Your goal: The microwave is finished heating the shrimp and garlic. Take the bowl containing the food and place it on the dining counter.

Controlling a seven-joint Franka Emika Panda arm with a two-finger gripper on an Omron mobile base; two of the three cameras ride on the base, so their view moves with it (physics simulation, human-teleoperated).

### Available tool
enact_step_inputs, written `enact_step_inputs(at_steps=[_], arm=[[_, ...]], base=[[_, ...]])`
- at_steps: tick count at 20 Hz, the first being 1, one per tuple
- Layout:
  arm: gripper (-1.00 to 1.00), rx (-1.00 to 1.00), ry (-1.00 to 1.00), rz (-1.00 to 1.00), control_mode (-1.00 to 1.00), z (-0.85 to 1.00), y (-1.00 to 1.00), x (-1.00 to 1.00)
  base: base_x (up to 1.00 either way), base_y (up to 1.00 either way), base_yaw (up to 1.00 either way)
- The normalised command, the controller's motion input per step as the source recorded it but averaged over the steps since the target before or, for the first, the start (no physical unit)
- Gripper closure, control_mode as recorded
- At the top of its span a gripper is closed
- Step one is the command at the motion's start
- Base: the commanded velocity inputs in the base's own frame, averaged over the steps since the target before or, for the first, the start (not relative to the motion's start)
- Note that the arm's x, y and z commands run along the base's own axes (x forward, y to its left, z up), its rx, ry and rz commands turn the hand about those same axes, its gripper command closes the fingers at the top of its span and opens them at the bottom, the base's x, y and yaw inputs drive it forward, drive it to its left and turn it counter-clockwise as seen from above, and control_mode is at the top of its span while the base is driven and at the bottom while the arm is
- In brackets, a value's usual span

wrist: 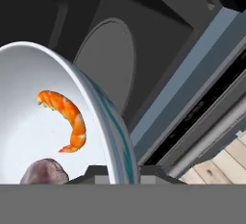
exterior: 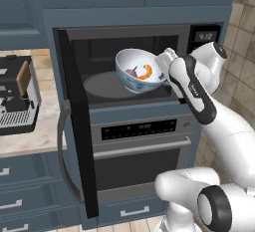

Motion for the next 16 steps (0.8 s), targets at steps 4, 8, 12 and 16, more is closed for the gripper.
enact_step_inputs(at_steps=[4, 8, 12, 16], arm=[[1.0, -0.18, 0.0, 0.17, -1.0, -0.05, -0.35, -1.0], [1.0, -0.14, 0.0, 0.11, -1.0, -0.45, -0.18, -1.0], [1.0, -0.05, 0.0, -0.03, -1.0, -0.19, 0.18, -0.98], [1.0, -0.04, 0.0, -0.09, -1.0, -0.02, 0.43, -0.37]], base=[[0.0, 0.0, 0.0], [0.0, 0.0, 0.0], [0.0, 0.0, 0.0], [0.0, 0.0, 0.0]])
